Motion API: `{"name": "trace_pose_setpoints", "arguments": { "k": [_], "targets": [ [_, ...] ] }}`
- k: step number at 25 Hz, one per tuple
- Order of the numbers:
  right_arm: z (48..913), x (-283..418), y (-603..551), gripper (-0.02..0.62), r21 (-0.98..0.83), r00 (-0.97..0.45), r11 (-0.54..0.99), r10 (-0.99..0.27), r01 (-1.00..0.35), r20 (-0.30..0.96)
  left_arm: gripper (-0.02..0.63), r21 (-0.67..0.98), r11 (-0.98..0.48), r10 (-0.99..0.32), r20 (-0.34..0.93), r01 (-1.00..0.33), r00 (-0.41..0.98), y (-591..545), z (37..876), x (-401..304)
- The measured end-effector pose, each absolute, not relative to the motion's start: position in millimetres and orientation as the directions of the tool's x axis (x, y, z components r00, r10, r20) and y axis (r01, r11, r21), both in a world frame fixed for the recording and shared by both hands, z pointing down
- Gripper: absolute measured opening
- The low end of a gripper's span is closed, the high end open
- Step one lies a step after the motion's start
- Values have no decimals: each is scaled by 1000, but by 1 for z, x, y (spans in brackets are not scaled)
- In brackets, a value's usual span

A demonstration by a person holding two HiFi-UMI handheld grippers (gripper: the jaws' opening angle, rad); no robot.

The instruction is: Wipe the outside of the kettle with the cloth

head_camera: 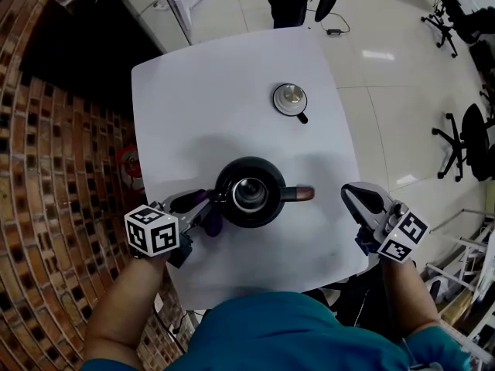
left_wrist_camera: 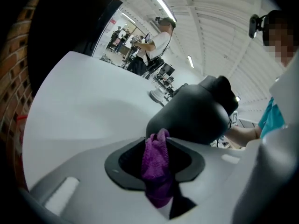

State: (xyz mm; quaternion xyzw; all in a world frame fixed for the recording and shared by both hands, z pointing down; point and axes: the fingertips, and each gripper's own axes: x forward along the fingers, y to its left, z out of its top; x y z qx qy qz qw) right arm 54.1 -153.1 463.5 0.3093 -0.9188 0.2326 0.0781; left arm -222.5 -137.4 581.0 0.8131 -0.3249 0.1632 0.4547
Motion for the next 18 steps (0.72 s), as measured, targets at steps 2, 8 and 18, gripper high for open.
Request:
{"name": "trace_pose_setpoints", "arguments": {
  "k": [2,8,18],
  "targets": [
    [465,57,-156,3,-378,-793,697,-535,-609,291,118,603,-434,-390,544,-669,743,-159,576,-227],
    [468,76,-163,3,-378,-775,676,-554,-632,304,115,548,-604,-290,525,-579,800,-214,570,-209],
    [469,96,-171,3,-395,-755,645,-589,-654,289,100,515,-761,-123,483,-395,867,-261,549,-128]
  ]
}}
